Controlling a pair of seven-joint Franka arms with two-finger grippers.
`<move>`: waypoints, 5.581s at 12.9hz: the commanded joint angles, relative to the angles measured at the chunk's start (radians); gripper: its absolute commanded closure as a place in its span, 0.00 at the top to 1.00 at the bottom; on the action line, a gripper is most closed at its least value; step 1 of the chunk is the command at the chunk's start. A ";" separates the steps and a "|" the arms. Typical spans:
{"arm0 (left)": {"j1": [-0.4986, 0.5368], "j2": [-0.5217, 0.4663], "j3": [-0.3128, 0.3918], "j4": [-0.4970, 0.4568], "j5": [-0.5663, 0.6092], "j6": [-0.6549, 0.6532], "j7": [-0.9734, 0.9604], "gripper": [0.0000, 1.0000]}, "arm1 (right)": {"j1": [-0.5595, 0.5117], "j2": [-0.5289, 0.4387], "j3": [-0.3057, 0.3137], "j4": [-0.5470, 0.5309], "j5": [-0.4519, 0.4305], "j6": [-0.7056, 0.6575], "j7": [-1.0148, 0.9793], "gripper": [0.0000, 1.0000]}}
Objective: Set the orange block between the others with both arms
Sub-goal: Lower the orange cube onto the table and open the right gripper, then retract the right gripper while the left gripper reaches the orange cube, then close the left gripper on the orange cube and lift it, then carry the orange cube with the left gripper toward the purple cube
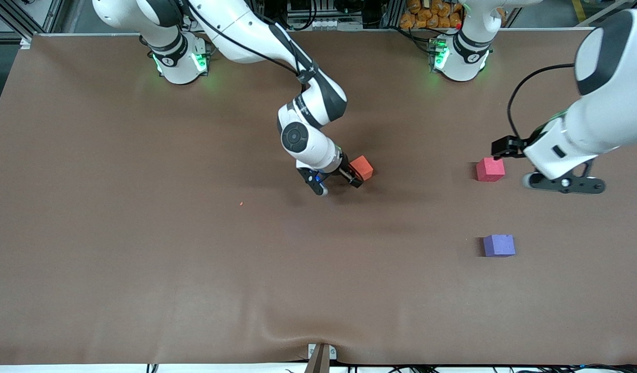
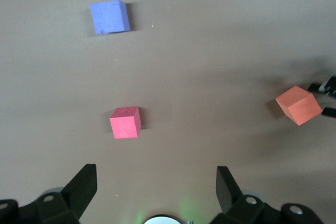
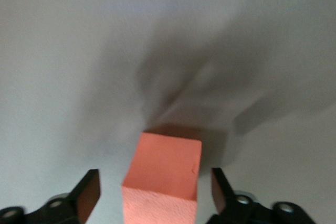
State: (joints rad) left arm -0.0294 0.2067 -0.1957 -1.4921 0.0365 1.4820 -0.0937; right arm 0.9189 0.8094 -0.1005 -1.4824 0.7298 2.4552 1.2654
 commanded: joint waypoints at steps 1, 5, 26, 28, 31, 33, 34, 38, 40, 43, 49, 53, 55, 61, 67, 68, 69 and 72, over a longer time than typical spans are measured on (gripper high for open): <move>-0.017 -0.012 -0.002 -0.045 -0.021 0.007 -0.026 1.00 | -0.057 -0.016 0.008 0.019 0.026 -0.021 0.000 1.00; -0.078 -0.012 -0.013 -0.126 -0.041 0.095 -0.150 1.00 | -0.156 -0.085 0.015 0.019 -0.056 -0.137 -0.082 1.00; -0.475 0.286 -0.013 -0.313 -0.043 0.739 -1.334 1.00 | -0.822 -0.504 0.180 0.011 -0.599 -0.887 -0.957 1.00; -0.487 0.301 -0.013 -0.316 -0.033 0.748 -1.399 1.00 | -0.860 -0.533 0.180 0.011 -0.634 -0.903 -1.071 1.00; -0.497 0.301 -0.011 -0.356 -0.029 0.748 -1.405 1.00 | -0.905 -0.564 0.177 0.010 -0.711 -0.915 -1.217 1.00; -0.498 0.301 -0.011 -0.387 -0.015 0.748 -1.405 1.00 | -0.928 -0.575 0.167 0.011 -0.736 -0.915 -1.287 1.00; -0.497 0.301 -0.011 -0.395 0.000 0.748 -1.408 1.00 | -0.934 -0.584 0.151 0.010 -0.742 -0.915 -1.320 1.00; -0.498 0.324 -0.011 -0.396 0.002 0.767 -1.410 1.00 | -0.933 -0.613 0.056 0.007 -0.744 -0.917 -1.439 1.00; -0.500 0.335 -0.011 -0.396 0.002 0.784 -1.410 1.00 | -0.931 -0.630 0.039 0.007 -0.744 -0.917 -1.439 1.00; -0.506 0.350 -0.011 -0.395 0.002 0.788 -1.410 1.00 | -0.924 -0.638 0.038 0.007 -0.744 -0.917 -1.437 1.00; -0.498 0.355 -0.011 -0.384 0.031 0.781 -1.408 0.00 | -0.894 -0.650 0.041 0.010 -0.750 -0.926 -1.431 1.00; -0.468 0.342 0.024 -0.274 0.065 0.733 -1.399 0.00 | -0.893 -0.651 0.041 0.011 -0.771 -0.937 -1.428 1.00; -0.402 0.344 0.027 -0.214 0.091 0.709 -1.393 0.00 | -0.891 -0.650 0.041 0.016 -0.770 -0.946 -1.428 1.00; -0.175 0.335 0.027 -0.172 0.184 0.690 -1.240 0.00 | -0.891 -0.658 0.039 0.017 -0.754 -0.947 -1.431 1.00; -0.023 0.338 0.025 -0.174 0.232 0.679 -1.003 0.00 | -0.891 -0.654 0.039 0.016 -0.754 -0.946 -1.431 1.00; -0.009 0.336 0.025 -0.174 0.230 0.679 -0.976 0.00 | -0.891 -0.653 0.039 0.016 -0.754 -0.946 -1.431 1.00; 0.012 0.336 0.025 -0.174 0.232 0.679 -0.957 0.00 | -0.891 -0.653 0.039 0.016 -0.754 -0.946 -1.431 1.00; 0.020 0.338 0.025 -0.186 0.232 0.675 -0.910 0.00 | -0.890 -0.653 0.039 0.016 -0.754 -0.946 -1.431 1.00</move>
State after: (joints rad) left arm -0.0128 0.5523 -0.1586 -1.6700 0.2440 2.1746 -1.0208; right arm 0.0231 0.1780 -0.0597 -1.4491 -0.0161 1.5134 -0.1635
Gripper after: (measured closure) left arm 0.449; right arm 0.000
